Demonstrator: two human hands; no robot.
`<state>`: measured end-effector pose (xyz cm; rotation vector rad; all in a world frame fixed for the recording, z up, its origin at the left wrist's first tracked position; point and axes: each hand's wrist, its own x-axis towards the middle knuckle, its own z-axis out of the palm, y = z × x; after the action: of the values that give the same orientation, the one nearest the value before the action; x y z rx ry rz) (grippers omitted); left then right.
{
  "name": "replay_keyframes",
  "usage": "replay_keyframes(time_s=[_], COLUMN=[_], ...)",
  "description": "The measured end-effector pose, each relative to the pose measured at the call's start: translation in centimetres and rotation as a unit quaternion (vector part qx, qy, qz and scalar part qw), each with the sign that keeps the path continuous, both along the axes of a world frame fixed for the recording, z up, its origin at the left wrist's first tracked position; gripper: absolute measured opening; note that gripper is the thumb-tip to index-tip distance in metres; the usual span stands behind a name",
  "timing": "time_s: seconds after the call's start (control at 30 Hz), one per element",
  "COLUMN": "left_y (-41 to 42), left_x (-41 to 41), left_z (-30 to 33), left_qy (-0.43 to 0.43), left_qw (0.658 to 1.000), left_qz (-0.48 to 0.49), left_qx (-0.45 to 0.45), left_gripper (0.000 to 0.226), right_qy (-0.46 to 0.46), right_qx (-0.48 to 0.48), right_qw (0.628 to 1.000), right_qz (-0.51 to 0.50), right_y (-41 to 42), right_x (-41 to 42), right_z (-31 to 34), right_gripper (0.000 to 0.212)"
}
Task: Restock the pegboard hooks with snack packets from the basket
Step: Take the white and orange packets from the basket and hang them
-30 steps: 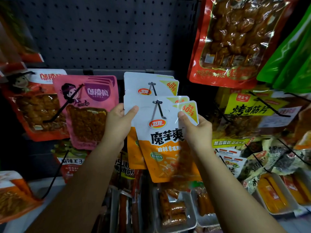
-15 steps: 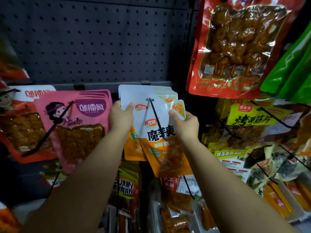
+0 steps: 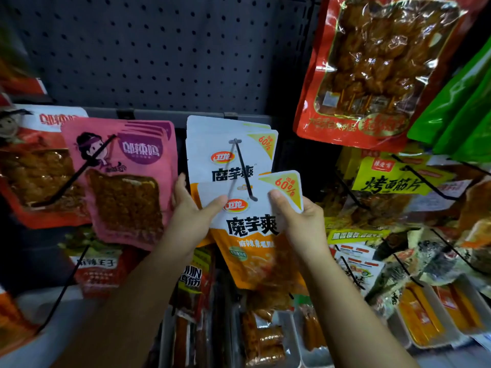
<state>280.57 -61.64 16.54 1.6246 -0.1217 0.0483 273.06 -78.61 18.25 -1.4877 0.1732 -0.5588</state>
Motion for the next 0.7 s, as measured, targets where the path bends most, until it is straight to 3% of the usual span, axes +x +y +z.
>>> replay_keyframes(time_s=[0.07,0.2,0.33,0.53,0.7], left_y=[0.2,0.4,1.0,1.8,2.1], left_x=[-1.2,-3.9,-6.6,-9.7,-10.2], left_z=[-0.3,-0.6,-0.9,0.4,2.9], left_qy=[0.006,0.023,-0.003,-0.071,-0.110], left_qw=[0.999,0.990,0.992,0.989,0.981], left_qz=[0.013,-0.056,-0.042,-0.025,-0.025], left_qx=[-0.037,-0.129,-0.119,-0.131,-0.161], left_gripper=[0.083,0.034,0.018,0.028,0.019], right_qy=[-0.002,0.048,0.066,0.005,-0.054], right_qx=[0.095,0.166,0.113,-0.029,-0.021], right_qw=[0.995,0.980,0.985,0.994,0.993], right_qz=[0.039,0.102,0.111,0.109,0.106], right_y=[0.3,0.5,0.3,0.2,0.7], right_x=[-1.3,-3.6,-5.3,-6.6,-6.5], right_z=[0.0,-0.6,-0.8,1.3,3.5], right_gripper=[0.010,0.018,0.020,0.023,0.019])
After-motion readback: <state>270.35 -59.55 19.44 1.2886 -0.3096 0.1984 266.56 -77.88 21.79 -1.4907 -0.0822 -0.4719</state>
